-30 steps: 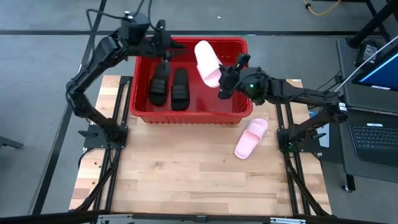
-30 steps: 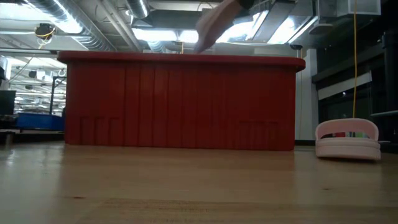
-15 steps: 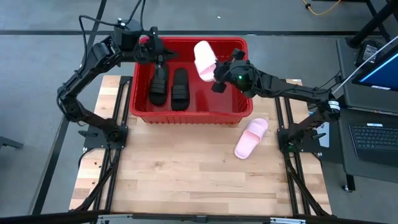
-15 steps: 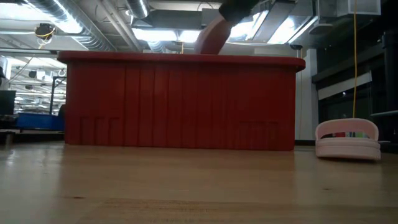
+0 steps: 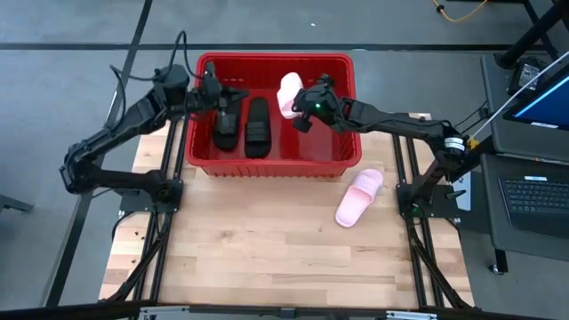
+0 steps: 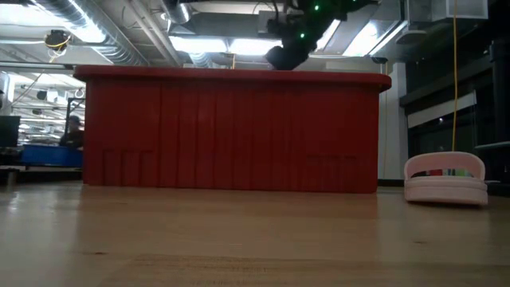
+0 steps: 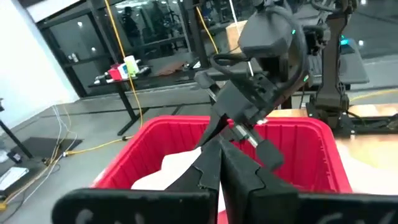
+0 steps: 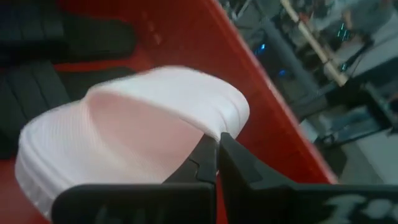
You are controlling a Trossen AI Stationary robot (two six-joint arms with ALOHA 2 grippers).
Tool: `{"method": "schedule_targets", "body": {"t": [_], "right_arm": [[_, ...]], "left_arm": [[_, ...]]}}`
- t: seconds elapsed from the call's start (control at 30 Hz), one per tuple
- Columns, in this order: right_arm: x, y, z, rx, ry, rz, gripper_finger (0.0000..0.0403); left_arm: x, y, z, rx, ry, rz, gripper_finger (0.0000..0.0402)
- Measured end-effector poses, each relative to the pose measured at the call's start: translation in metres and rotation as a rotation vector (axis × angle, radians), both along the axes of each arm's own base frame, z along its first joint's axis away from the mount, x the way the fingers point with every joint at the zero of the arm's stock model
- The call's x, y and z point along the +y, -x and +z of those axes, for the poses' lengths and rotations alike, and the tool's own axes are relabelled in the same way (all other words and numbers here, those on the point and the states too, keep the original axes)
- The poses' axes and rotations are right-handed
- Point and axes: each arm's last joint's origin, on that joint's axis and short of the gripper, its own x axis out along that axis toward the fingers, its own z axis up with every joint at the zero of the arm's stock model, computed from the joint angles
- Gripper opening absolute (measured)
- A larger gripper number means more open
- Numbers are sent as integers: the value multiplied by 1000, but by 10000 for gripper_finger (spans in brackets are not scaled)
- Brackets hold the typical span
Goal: Pick and place slides into bin
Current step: Put the left pink slide into the red bin
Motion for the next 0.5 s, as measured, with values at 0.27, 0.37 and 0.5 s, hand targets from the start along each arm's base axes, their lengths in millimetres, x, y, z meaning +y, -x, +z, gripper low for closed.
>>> {"method": "schedule_targets", "body": {"t": [0.27, 0.37, 0.5], "right_arm": [[-12, -9, -20, -82, -132, -20, 6], [-16, -12, -28, -99, -162, -52, 6], [-22, -14, -37, -116, -189, -88, 6]], "left_arm": [[1, 0, -25, -2, 48, 22, 2], [2, -2, -26, -7, 52, 22, 1], [2, -2, -26, -5, 53, 22, 2]]}}
